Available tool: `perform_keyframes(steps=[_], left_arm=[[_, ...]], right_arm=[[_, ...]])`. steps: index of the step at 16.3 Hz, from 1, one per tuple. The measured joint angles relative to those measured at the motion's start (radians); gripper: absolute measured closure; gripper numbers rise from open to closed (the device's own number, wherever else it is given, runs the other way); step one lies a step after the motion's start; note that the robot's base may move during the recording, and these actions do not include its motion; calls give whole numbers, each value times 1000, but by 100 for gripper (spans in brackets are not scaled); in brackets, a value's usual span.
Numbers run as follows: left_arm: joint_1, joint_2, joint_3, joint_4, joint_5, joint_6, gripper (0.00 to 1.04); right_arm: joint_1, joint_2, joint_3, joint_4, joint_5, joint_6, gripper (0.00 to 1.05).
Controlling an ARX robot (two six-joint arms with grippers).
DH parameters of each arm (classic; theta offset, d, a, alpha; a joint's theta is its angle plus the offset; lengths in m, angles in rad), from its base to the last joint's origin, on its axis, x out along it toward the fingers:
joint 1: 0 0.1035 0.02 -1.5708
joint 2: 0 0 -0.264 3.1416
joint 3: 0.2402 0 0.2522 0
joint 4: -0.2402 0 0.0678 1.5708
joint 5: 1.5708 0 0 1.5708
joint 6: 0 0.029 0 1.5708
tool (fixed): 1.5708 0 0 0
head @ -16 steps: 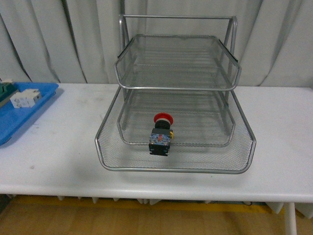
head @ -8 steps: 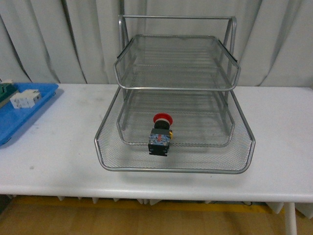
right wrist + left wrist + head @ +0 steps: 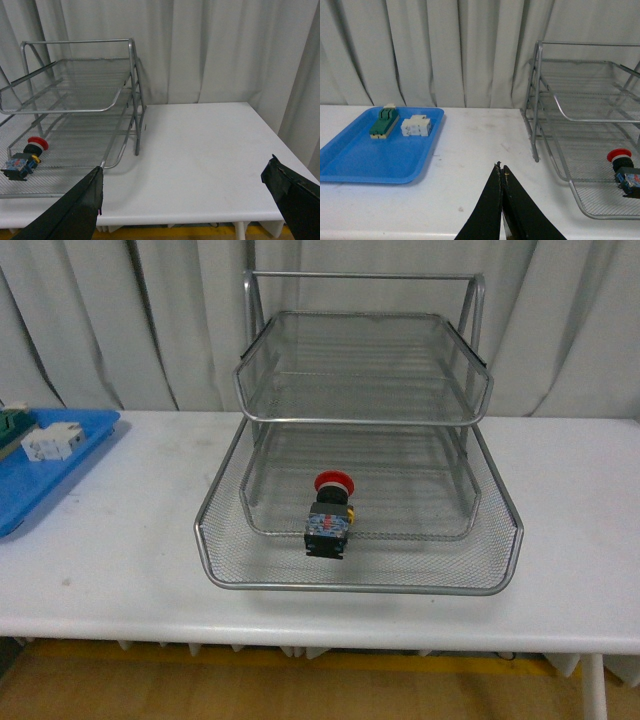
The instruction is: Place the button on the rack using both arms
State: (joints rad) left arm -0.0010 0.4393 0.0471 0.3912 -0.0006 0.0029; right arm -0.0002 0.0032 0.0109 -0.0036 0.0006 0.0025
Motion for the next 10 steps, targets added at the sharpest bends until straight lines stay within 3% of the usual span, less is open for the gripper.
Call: perform_keyframes(steps=[10], left_arm=[[0, -192, -38, -144, 0, 0, 103]], right_arm=[[0, 0, 0, 0, 0, 0, 6]])
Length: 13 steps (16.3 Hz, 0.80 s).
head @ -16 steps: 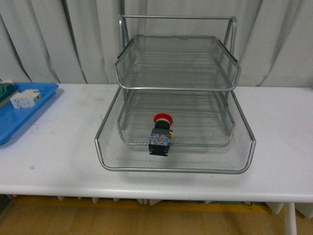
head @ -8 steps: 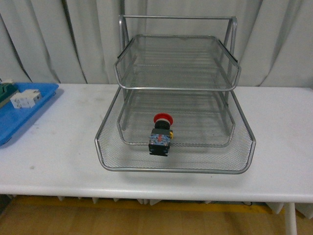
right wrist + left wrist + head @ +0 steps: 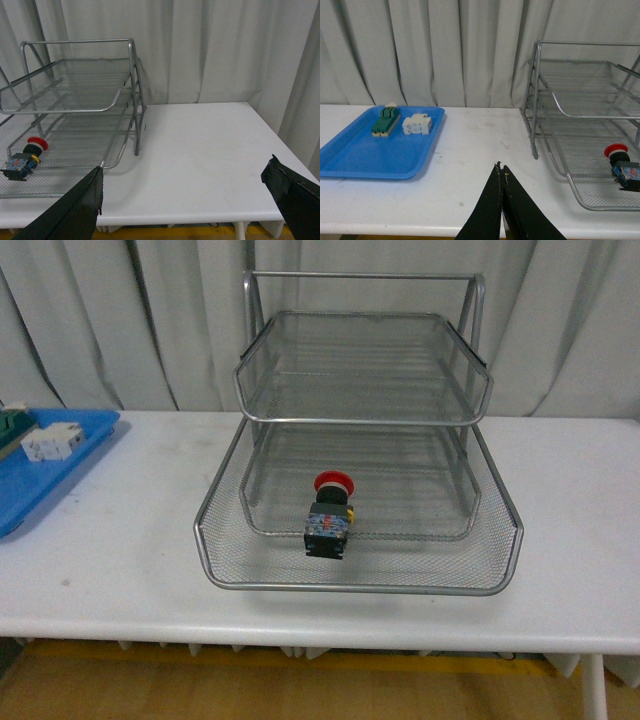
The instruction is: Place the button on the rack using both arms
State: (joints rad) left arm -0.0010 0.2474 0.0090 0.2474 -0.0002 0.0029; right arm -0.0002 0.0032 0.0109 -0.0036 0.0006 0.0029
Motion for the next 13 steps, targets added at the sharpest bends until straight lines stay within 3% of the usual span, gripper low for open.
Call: perform_keyframes(steps=[5, 7, 13], left_arm=[[0, -76, 0, -73, 0, 0, 103], [0, -189, 0, -243, 3, 0, 103], [0, -240, 0, -252, 0, 0, 103]], right_arm=[[0, 0, 0, 0, 0, 0, 6], [0, 0, 0, 0, 0, 0, 6], [0, 0, 0, 0, 0, 0, 6]])
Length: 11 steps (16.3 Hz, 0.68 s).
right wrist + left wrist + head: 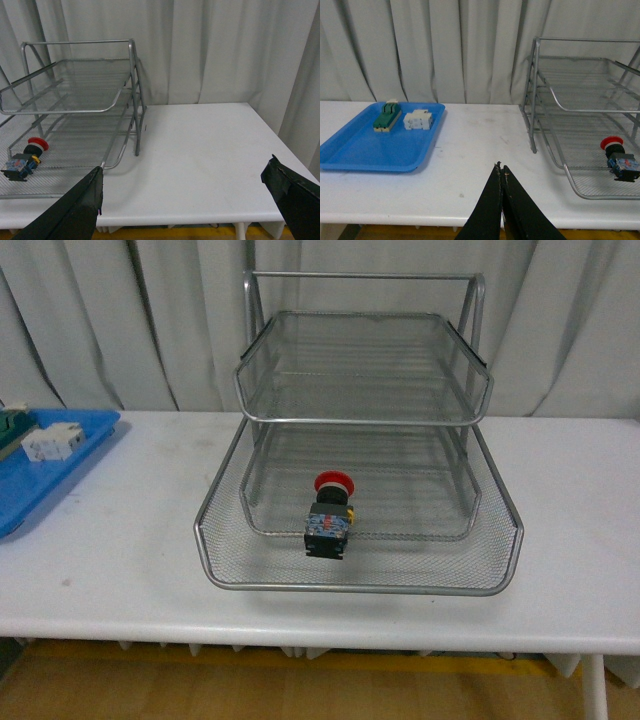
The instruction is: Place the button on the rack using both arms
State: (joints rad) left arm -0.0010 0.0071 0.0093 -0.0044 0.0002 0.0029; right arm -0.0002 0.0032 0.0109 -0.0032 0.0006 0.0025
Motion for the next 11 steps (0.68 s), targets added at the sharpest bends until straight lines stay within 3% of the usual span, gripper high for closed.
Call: perform_keyframes(steps=[1, 2, 3, 4, 6, 9, 10, 11], left_arm=[[0, 0, 0, 0, 0, -1, 97], [0, 0, 0, 1, 0, -1, 84], [0, 0, 0, 1, -1, -2, 75], [0, 0, 0, 1, 0, -1, 67], [0, 0, 0, 1, 0, -2, 50], [0, 0, 0, 1, 0, -1, 18], [0, 0, 0, 1, 0, -1, 6], [0, 0, 0, 1, 0, 0, 7]], right_arm=[[0, 0, 0, 0, 0, 0, 6], [0, 0, 0, -1, 0, 0, 6], [-11, 18, 19, -70, -39, -20, 6], [-36, 136, 79, -183, -141, -69, 6], [-36, 385, 168, -127, -204, -92, 6], [42, 827, 321, 64, -187, -46, 6], [75, 958, 346, 98, -183, -23, 10], [121, 1109, 377, 133, -174, -2, 23]])
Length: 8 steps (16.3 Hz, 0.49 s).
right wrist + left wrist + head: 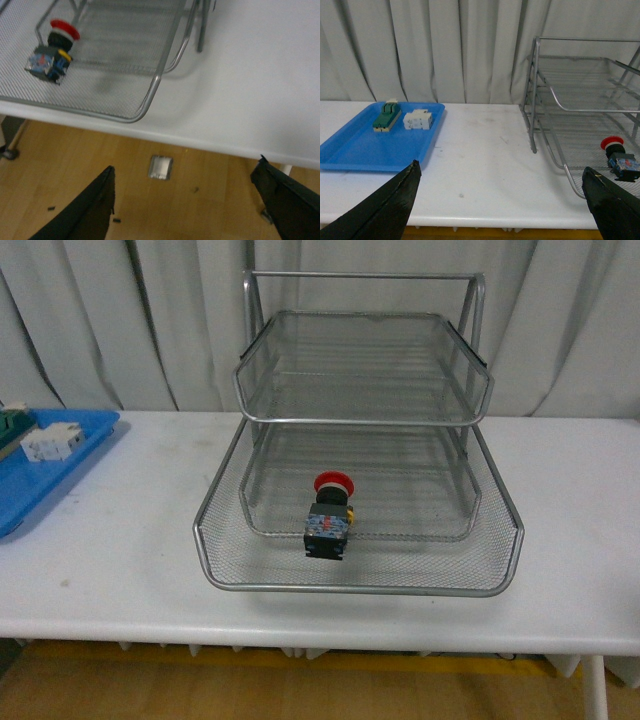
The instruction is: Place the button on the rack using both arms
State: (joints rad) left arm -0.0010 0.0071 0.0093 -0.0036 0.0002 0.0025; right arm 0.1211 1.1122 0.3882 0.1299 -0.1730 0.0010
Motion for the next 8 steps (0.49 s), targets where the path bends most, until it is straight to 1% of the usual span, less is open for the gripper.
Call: perform_keyframes(steps=[1, 2, 3, 4, 7, 8], left_arm=[[0, 0, 0, 0, 0, 0, 7], [0, 0, 0, 0, 0, 0, 7], [0, 0, 0, 0, 0, 0, 7], [0, 0, 0, 0, 0, 0, 7], [0, 0, 0, 0, 0, 0, 7], [0, 0, 0, 0, 0, 0, 7]], right_arm=[[44, 102, 24, 30, 0, 28, 33], [106, 224, 57, 83, 18, 63, 46], [173, 342, 92, 138, 53, 108, 61], [213, 410, 117, 166, 77, 137, 69], [340, 617, 211, 260, 181, 219, 104], [360, 674, 247, 266, 200, 243, 103]])
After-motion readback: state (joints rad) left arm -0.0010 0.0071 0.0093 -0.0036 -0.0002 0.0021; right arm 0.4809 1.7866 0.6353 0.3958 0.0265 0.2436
